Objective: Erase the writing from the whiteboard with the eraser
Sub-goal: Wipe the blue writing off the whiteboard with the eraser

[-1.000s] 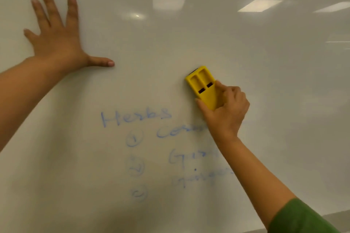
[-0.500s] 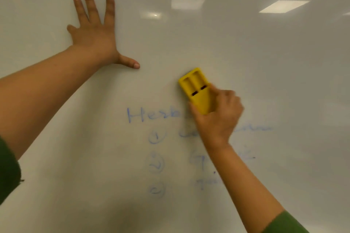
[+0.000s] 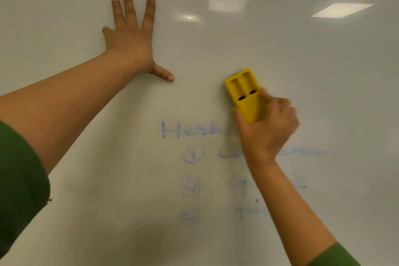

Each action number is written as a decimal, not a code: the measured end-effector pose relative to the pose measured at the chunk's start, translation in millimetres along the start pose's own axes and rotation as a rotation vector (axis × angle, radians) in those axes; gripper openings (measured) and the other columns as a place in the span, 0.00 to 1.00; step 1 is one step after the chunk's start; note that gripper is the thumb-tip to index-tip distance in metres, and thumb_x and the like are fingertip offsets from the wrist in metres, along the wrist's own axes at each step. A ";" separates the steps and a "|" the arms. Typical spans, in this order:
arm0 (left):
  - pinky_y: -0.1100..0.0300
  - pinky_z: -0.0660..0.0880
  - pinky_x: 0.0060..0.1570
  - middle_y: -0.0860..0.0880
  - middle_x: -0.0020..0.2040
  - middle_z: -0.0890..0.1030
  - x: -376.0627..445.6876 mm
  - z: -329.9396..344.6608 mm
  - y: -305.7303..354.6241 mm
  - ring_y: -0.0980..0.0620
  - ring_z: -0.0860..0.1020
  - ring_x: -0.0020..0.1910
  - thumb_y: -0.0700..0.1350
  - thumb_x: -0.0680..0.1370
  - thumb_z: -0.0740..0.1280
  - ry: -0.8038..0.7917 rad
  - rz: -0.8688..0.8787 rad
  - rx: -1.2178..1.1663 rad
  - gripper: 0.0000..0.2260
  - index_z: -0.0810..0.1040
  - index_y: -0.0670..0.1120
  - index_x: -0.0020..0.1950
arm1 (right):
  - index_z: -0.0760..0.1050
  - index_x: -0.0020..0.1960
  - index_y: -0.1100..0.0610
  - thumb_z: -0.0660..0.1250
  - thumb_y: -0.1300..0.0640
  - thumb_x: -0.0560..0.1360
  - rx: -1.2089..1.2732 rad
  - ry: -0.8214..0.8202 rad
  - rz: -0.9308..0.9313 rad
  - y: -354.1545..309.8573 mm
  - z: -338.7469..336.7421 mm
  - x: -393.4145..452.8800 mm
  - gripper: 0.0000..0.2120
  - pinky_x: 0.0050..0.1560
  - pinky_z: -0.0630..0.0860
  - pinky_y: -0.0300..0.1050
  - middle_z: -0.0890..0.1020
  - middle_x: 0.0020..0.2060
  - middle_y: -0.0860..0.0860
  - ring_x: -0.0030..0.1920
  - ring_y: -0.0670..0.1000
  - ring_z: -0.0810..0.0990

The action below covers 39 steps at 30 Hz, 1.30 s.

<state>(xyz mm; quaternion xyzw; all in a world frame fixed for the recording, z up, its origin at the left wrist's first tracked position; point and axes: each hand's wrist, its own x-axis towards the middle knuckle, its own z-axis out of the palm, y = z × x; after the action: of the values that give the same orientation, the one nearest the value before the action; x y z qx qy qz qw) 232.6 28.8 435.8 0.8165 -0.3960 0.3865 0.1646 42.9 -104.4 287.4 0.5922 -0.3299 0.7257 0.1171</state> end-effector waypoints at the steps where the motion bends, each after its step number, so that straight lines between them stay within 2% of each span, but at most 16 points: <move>1: 0.35 0.60 0.67 0.40 0.75 0.32 -0.1 -0.6 -0.3 0.38 0.36 0.75 0.70 0.52 0.73 0.003 0.001 -0.001 0.68 0.29 0.52 0.75 | 0.78 0.53 0.57 0.74 0.46 0.62 0.012 -0.051 -0.104 -7.8 2.8 -12.6 0.24 0.44 0.64 0.51 0.79 0.42 0.57 0.42 0.59 0.73; 4: 0.35 0.59 0.67 0.40 0.76 0.33 -3.0 -2.3 0.8 0.39 0.37 0.75 0.69 0.53 0.74 0.011 0.011 -0.009 0.68 0.31 0.51 0.75 | 0.80 0.52 0.55 0.73 0.49 0.64 0.090 -0.173 -0.356 -17.0 2.8 -39.5 0.19 0.49 0.64 0.50 0.80 0.42 0.53 0.42 0.54 0.71; 7: 0.35 0.59 0.67 0.40 0.76 0.34 -3.7 -1.5 0.1 0.39 0.37 0.75 0.69 0.53 0.74 0.012 0.012 -0.012 0.67 0.31 0.51 0.76 | 0.80 0.54 0.54 0.73 0.49 0.64 0.064 -0.224 -0.517 -8.3 -3.7 -32.2 0.19 0.53 0.63 0.50 0.81 0.43 0.51 0.44 0.52 0.70; 9: 0.35 0.59 0.67 0.40 0.76 0.34 -3.6 -0.5 -0.5 0.39 0.37 0.75 0.69 0.53 0.74 0.015 0.011 -0.009 0.67 0.31 0.51 0.76 | 0.79 0.53 0.52 0.72 0.47 0.65 -0.002 -0.183 -0.458 -0.5 -5.2 -9.7 0.19 0.52 0.62 0.50 0.80 0.42 0.52 0.44 0.52 0.70; 12: 0.34 0.59 0.67 0.40 0.76 0.34 -2.6 1.1 -0.6 0.38 0.37 0.75 0.69 0.53 0.74 0.025 0.015 -0.014 0.67 0.32 0.51 0.76 | 0.78 0.55 0.54 0.74 0.46 0.60 0.031 -0.059 -0.172 -1.3 -1.1 25.8 0.25 0.49 0.61 0.47 0.79 0.42 0.54 0.44 0.51 0.69; 14: 0.34 0.59 0.67 0.40 0.76 0.34 -2.1 2.5 -1.1 0.39 0.37 0.75 0.69 0.53 0.73 0.037 0.018 -0.012 0.67 0.32 0.51 0.76 | 0.78 0.56 0.54 0.75 0.47 0.59 0.060 -0.042 -0.109 -10.4 3.6 25.7 0.27 0.48 0.62 0.47 0.79 0.43 0.54 0.44 0.51 0.69; 19: 0.35 0.59 0.67 0.40 0.76 0.34 -2.0 3.6 -3.5 0.39 0.37 0.75 0.70 0.53 0.73 0.046 0.022 -0.010 0.67 0.32 0.51 0.76 | 0.79 0.54 0.54 0.72 0.49 0.65 0.091 -0.177 -0.358 -18.7 4.0 -27.5 0.20 0.49 0.64 0.50 0.79 0.42 0.53 0.43 0.52 0.69; 23: 0.35 0.58 0.68 0.40 0.76 0.34 -2.0 4.0 -3.2 0.39 0.37 0.75 0.70 0.53 0.73 0.035 0.018 -0.007 0.67 0.31 0.51 0.76 | 0.79 0.54 0.53 0.73 0.51 0.64 0.058 -0.246 -0.513 -0.3 -7.5 -35.9 0.19 0.54 0.63 0.51 0.81 0.44 0.51 0.45 0.51 0.70; 29: 0.35 0.59 0.67 0.40 0.76 0.34 -2.5 4.0 -2.9 0.39 0.37 0.75 0.70 0.53 0.72 0.043 0.023 0.009 0.66 0.32 0.51 0.76 | 0.79 0.54 0.54 0.73 0.49 0.61 0.074 -0.137 -0.228 -18.8 2.6 16.5 0.23 0.49 0.63 0.49 0.79 0.42 0.54 0.43 0.54 0.71; 33: 0.35 0.59 0.67 0.40 0.76 0.35 -3.5 3.7 -4.3 0.39 0.38 0.75 0.70 0.54 0.72 0.041 0.027 0.003 0.66 0.33 0.51 0.76 | 0.79 0.54 0.53 0.73 0.51 0.63 0.062 -0.211 -0.383 -39.3 9.5 -10.6 0.20 0.50 0.62 0.49 0.79 0.43 0.53 0.44 0.54 0.69; 36: 0.35 0.60 0.68 0.40 0.76 0.34 -3.3 2.1 -4.1 0.39 0.37 0.75 0.69 0.54 0.73 0.030 0.027 0.003 0.66 0.32 0.51 0.76 | 0.79 0.54 0.53 0.73 0.54 0.63 0.058 -0.276 -0.523 -18.1 -3.3 -37.8 0.19 0.53 0.62 0.51 0.80 0.43 0.52 0.45 0.52 0.69; 39: 0.36 0.62 0.67 0.40 0.76 0.34 -2.6 3.2 -4.5 0.39 0.37 0.75 0.70 0.53 0.72 0.026 0.024 0.029 0.67 0.32 0.51 0.76 | 0.78 0.54 0.51 0.73 0.51 0.63 0.002 -0.255 -0.497 17.4 -20.5 -34.0 0.19 0.53 0.63 0.51 0.80 0.43 0.51 0.44 0.53 0.71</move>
<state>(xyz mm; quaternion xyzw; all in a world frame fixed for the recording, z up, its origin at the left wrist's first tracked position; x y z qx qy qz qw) 236.7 31.1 432.0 0.8090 -0.3978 0.4047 0.1534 26.3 -97.4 248.0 0.7417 -0.1858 0.5946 0.2485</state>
